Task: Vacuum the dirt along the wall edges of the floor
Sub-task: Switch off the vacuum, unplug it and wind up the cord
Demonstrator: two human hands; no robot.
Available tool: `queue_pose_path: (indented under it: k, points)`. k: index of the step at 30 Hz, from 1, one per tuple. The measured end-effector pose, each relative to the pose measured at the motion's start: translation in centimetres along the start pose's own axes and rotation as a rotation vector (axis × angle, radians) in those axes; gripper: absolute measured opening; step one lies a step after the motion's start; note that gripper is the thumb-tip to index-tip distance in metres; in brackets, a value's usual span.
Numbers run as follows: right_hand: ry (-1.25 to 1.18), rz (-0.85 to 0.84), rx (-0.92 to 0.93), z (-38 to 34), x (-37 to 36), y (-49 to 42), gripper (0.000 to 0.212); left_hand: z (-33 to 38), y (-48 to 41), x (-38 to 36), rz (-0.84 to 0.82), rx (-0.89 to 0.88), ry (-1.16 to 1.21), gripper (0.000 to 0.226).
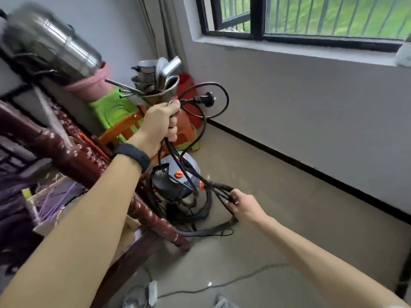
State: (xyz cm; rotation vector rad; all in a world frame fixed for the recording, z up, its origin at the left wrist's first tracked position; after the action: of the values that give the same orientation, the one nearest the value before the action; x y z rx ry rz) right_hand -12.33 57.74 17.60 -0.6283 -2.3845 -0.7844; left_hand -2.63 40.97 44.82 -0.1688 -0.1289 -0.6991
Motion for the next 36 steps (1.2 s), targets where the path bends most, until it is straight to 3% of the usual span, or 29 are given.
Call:
queue_pose_path:
  k: [4,7,11,15,19,24,28,33,36]
  points:
    - [0.149,-0.011,-0.076,3.7,3.5,-0.4,0.03,-5.6,-0.5,3.1,0.118,0.096,0.051,0.03]
    - [0.174,-0.091,-0.175,6.3,4.6,0.1,0.052,-8.4,-1.7,5.0,0.152,0.161,0.159,0.03]
    - [0.158,-0.012,-0.305,11.4,5.0,1.6,0.077,-10.2,-4.3,8.0,0.163,0.17,0.163,0.028]
    - [0.098,0.095,-0.38,12.1,5.8,3.1,0.07,-11.7,-5.6,9.3,0.153,0.214,0.194,0.028]
    - [0.066,0.132,-0.283,5.4,5.7,2.9,0.049,-13.7,-4.8,4.9,0.075,0.336,0.322,0.033]
    - [0.071,-0.037,-0.039,-5.9,6.1,2.7,0.026,-17.1,-1.2,-5.0,-0.224,0.372,0.194,0.027]
    - [-0.106,0.132,0.04,-9.2,9.8,1.2,0.009,-17.2,1.7,-7.6,-0.374,0.275,0.172,0.033]
    - [-0.258,-0.031,-0.079,-5.0,11.4,-0.3,0.031,-16.6,0.8,-4.0,-0.476,0.166,-0.022,0.046]
    - [-0.218,-0.023,-0.152,-1.4,11.2,-0.2,0.043,-17.8,-0.3,-0.4,-0.371,0.24,0.009,0.046]
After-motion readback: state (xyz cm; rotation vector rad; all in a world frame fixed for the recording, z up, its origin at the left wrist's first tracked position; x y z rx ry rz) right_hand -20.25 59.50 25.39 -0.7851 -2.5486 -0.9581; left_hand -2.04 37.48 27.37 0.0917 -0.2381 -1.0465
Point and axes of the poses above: each hand's wrist, its own y-axis away from the middle knuckle, its own x-axis out of the back of the hand, z = x × y, the point moved 2 cm from there along -y, towards the middle knuckle, and after that the axes turned 13 degrees about -x, right-handed, at the moved point
